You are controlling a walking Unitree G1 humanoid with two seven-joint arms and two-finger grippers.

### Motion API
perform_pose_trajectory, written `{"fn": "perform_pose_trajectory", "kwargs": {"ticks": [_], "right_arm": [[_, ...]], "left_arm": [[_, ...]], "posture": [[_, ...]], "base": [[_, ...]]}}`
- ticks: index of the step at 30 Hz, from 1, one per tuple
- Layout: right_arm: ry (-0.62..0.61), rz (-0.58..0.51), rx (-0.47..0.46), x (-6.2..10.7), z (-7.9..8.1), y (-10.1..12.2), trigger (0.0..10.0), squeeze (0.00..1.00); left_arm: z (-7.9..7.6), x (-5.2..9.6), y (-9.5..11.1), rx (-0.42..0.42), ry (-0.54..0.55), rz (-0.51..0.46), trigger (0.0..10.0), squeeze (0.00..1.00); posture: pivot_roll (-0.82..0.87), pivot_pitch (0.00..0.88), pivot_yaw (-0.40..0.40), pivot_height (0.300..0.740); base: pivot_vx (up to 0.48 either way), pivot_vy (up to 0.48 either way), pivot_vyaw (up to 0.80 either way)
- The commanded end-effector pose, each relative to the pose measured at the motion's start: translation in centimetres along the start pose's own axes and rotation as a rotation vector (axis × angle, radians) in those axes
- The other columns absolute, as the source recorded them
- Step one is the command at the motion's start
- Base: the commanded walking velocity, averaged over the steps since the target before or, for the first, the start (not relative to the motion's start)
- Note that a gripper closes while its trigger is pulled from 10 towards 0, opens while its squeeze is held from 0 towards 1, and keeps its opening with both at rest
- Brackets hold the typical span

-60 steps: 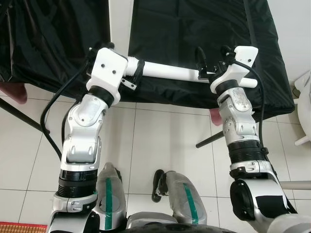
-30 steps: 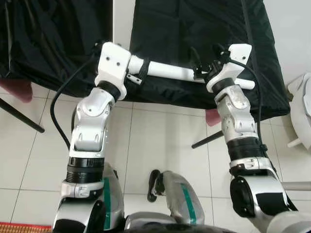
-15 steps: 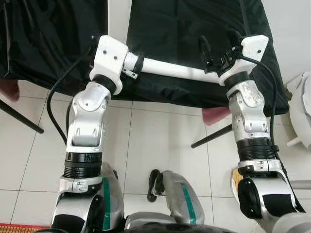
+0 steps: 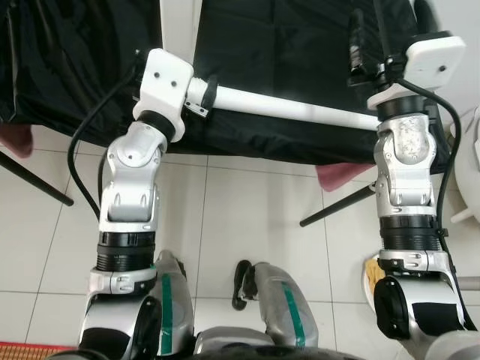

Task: Building children table

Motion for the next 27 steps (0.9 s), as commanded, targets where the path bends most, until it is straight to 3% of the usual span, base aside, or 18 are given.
{"fn": "perform_pose_trajectory", "kwargs": {"ticks": [1,20,27], "right_arm": [[-0.041,-0.023,0.023,0.2,-0.5,0.3,10.0,0.0],[-0.052,-0.031,0.023,0.1,-0.3,0.4,10.0,0.0],[-0.054,0.006,-0.012,0.2,-0.1,-0.4,10.0,0.0]], "left_arm": [[1.1,-0.1,0.3,-0.011,0.163,0.003,10.0,0.0],[1.1,-0.2,0.4,-0.02,0.15,0.004,10.0,0.0],[1.7,0.0,0.0,-0.034,0.181,0.019,10.0,0.0]], "posture": [[0.11,0.08,-0.069,0.74],[0.11,0.088,-0.073,0.74],[0.13,0.084,-0.088,0.74]], "base": [[0.0,0.0,0.0],[0.0,0.0,0.0],[0.0,0.0,0.0]]}}
Point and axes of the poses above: a point about 5 cm out from each wrist's last joint towards the gripper, its own x axis pointing back from the gripper into the wrist, its own y axis along the axis of the wrist's last joint, z = x × y, the point moved 1 cm from there along -x, pointing out of the wrist towards the gripper, and after that the axes turned 5 degrees about -x, right-handed, at the moved point
